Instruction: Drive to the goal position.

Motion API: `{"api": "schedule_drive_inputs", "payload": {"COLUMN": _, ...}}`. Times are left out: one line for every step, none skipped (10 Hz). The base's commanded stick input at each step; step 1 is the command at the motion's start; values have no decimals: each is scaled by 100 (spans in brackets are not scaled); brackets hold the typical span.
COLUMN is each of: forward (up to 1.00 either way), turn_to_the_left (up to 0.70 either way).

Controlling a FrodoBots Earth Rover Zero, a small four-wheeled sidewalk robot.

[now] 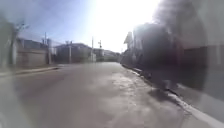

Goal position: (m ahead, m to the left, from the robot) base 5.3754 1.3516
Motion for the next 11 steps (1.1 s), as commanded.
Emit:
{"api": "schedule_drive_inputs", "payload": {"forward": 100, "turn_to_the_left": -6}}
{"api": "schedule_drive_inputs", "payload": {"forward": 100, "turn_to_the_left": -4}}
{"api": "schedule_drive_inputs", "payload": {"forward": 100, "turn_to_the_left": -4}}
{"api": "schedule_drive_inputs", "payload": {"forward": 100, "turn_to_the_left": -4}}
{"api": "schedule_drive_inputs", "payload": {"forward": 100, "turn_to_the_left": -4}}
{"api": "schedule_drive_inputs", "payload": {"forward": 100, "turn_to_the_left": -4}}
{"api": "schedule_drive_inputs", "payload": {"forward": 100, "turn_to_the_left": -4}}
{"api": "schedule_drive_inputs", "payload": {"forward": 100, "turn_to_the_left": -4}}
{"api": "schedule_drive_inputs", "payload": {"forward": 100, "turn_to_the_left": -1}}
{"api": "schedule_drive_inputs", "payload": {"forward": 100, "turn_to_the_left": 0}}
{"api": "schedule_drive_inputs", "payload": {"forward": 100, "turn_to_the_left": 0}}
